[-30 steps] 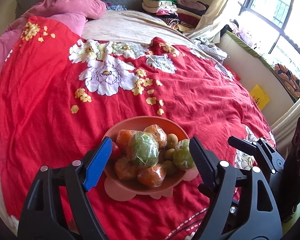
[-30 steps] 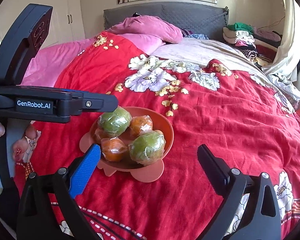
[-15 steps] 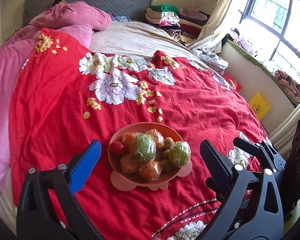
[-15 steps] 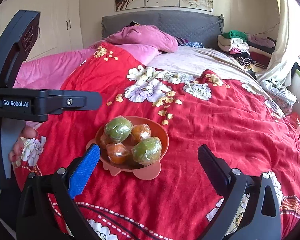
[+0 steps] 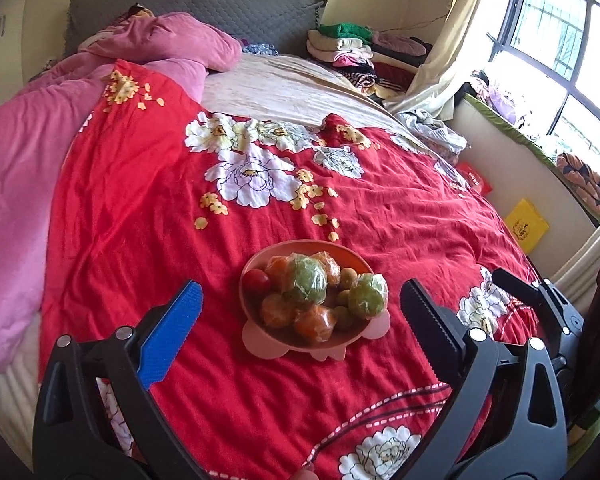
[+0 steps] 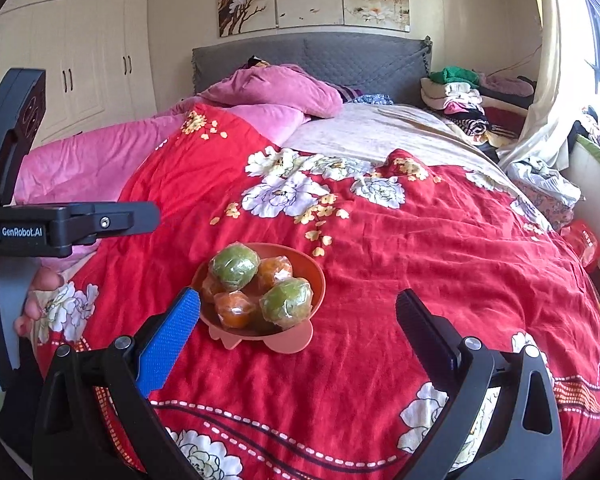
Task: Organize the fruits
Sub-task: 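Withdraw both open tools away from the pink bowl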
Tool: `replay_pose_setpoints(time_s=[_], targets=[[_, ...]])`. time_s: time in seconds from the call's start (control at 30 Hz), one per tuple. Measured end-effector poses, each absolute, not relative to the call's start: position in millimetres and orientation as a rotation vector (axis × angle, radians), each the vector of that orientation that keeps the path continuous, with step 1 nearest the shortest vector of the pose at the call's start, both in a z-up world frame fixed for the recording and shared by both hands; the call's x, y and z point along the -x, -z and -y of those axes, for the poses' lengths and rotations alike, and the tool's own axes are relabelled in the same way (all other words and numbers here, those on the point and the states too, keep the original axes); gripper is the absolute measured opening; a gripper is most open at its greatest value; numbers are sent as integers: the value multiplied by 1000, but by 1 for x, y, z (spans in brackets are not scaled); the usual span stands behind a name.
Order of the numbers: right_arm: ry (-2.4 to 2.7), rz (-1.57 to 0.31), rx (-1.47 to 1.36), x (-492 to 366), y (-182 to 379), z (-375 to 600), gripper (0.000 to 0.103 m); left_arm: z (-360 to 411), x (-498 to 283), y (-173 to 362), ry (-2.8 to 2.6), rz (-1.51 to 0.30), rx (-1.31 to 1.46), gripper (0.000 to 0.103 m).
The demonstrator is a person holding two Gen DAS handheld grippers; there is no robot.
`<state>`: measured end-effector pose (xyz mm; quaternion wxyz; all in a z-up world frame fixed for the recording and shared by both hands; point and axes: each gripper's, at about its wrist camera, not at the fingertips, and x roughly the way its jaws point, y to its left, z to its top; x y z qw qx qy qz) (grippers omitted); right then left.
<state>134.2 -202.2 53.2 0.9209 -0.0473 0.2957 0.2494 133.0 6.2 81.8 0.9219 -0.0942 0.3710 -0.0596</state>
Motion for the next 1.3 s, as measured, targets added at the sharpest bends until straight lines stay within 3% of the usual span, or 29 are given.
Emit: replay_pose_setpoints(time_s=[1.3], targets=[[-524,-696,105,-82,-9,211,98,-2,-60,-13,42,-823,172,93]])
